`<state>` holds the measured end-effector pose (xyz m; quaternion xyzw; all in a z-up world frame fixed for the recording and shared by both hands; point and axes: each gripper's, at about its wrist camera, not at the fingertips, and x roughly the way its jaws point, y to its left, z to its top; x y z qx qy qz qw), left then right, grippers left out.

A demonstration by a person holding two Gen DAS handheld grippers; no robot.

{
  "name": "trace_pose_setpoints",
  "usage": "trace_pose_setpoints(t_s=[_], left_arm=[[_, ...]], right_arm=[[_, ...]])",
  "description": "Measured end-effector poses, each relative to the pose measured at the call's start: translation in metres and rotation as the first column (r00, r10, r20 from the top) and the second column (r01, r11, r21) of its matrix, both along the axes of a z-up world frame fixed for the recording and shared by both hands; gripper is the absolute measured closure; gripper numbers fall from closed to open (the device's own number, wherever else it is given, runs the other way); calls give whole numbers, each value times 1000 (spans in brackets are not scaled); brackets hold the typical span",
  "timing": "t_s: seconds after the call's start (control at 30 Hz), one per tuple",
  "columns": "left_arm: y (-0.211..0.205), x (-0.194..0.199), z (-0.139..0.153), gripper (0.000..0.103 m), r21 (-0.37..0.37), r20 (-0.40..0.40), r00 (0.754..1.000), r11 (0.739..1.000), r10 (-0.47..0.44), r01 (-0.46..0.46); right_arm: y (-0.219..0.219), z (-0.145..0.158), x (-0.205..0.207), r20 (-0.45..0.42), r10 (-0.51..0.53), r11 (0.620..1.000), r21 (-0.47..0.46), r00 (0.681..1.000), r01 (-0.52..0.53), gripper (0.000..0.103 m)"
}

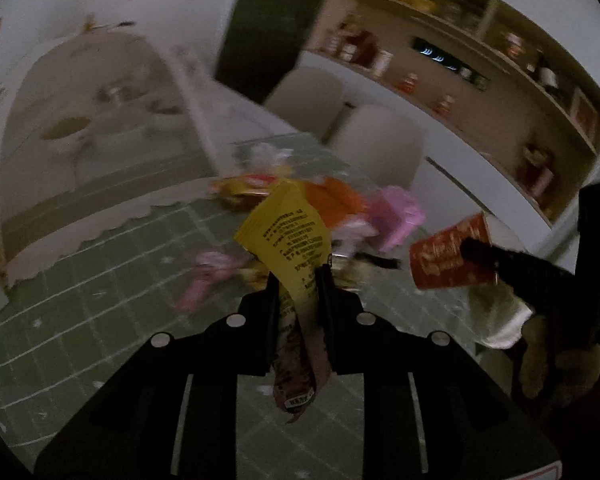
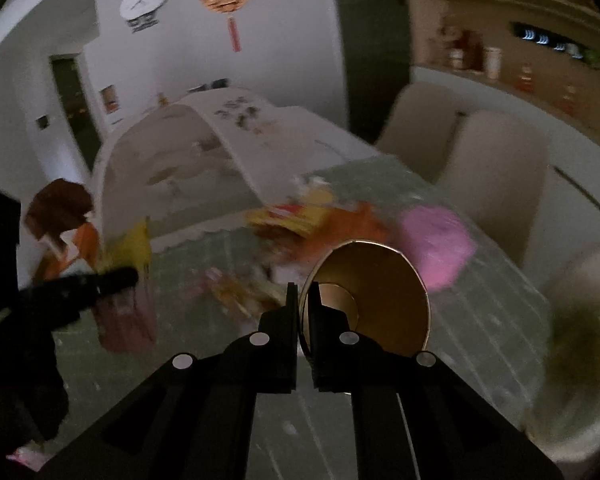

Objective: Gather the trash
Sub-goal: 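Grasp the yellow wrapper with the left tool while the right tool grasps the brown paper cup, then carry both items to the trash bag on the chair and open both tools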

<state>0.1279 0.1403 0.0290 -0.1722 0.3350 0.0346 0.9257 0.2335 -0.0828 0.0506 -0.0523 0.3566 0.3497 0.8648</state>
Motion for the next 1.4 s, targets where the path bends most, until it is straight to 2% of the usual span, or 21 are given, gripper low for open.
trace_pose_setpoints(t_s=[0.17,0.27,0.47,0.57,0.7,0.93,1.03,1.17,1.23,1.3,1.33,1.4], left_arm=[[-59,22,18,85,15,37,991,991,-130,130],[-101,44,33,85,14,84,976,980,-200,200],[-202,101,50,84,6,150,932,942,-331,334],[-258,136,54,84,-28,192,898,912,-396,409],[-335,180,50,83,-22,202,852,868,-483,497],[-441,238,20,83,-40,160,813,819,-560,573],[-470,255,10,83,-45,156,800,805,-580,592],[-498,274,-2,77,-23,149,796,803,-587,596],[-507,283,-12,68,3,128,799,806,-588,592],[-507,287,-26,61,-15,87,811,813,-579,582],[-504,289,-33,58,-32,57,824,824,-563,565],[-498,288,-43,58,-56,21,841,839,-541,541]], right_arm=[[-74,5,-17,10,-135,991,-3,991,135,96],[-124,8,-20,18,-187,982,-6,982,187,96],[-214,5,-12,24,-275,961,-7,961,275,96],[-263,1,-4,12,-328,945,10,945,327,96],[-312,-12,-3,14,-386,922,10,922,386,96],[-393,-42,5,-25,-483,875,30,875,483,96],[-416,-49,10,-35,-502,864,34,864,503,96],[-437,-53,17,-40,-519,853,43,854,520,96],[-446,-53,23,-46,-527,847,55,849,529,96],[-451,-53,27,-46,-531,844,64,846,533,96],[-454,-52,29,-46,-533,842,69,845,535,96],[-458,-52,34,-45,-532,843,74,846,534,96]])
